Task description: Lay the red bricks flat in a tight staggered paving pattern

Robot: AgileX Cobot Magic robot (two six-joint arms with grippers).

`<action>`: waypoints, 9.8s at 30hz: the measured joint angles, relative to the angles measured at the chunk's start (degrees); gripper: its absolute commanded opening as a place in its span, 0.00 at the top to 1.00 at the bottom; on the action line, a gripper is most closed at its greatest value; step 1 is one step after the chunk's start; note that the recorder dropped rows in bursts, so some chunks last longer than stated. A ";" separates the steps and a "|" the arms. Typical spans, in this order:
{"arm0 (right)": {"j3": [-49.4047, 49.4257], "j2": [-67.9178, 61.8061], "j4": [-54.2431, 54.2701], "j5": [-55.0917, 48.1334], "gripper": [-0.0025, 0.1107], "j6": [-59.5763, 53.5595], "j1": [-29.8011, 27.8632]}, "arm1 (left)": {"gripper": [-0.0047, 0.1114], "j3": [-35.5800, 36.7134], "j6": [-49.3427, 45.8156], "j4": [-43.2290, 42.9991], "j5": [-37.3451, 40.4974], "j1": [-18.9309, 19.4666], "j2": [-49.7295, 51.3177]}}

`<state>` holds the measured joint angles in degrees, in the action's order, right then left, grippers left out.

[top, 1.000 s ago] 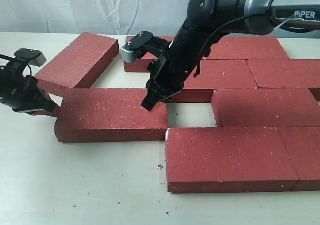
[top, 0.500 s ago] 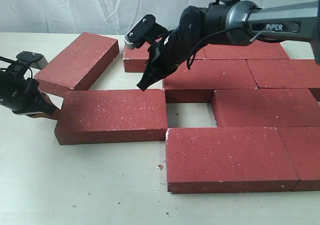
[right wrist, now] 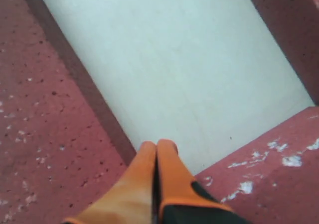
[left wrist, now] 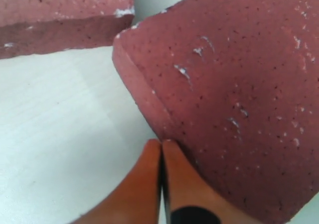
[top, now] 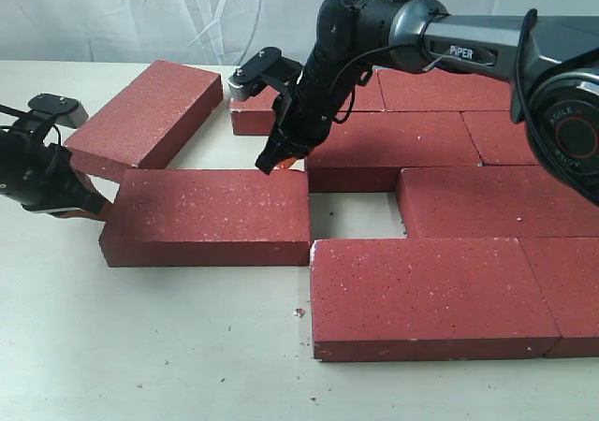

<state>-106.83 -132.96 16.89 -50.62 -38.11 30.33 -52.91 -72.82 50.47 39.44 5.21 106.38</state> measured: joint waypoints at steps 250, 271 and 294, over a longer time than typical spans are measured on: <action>28.73 24.40 6.39 8.36 0.98 -2.11 -14.05 | 0.96 -6.76 21.72 -12.69 -19.33 -17.72 -7.73; 28.73 24.40 9.13 10.13 0.98 -2.23 -14.05 | 0.96 -62.42 58.10 -46.40 -5.30 -13.88 26.38; 28.73 24.40 9.56 11.25 0.98 -2.09 -14.05 | 0.96 -90.58 61.90 -43.25 -3.13 -15.25 47.70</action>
<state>-78.10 -108.56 26.45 -39.37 -40.20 16.28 -143.49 -10.92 7.22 36.31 -10.04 154.07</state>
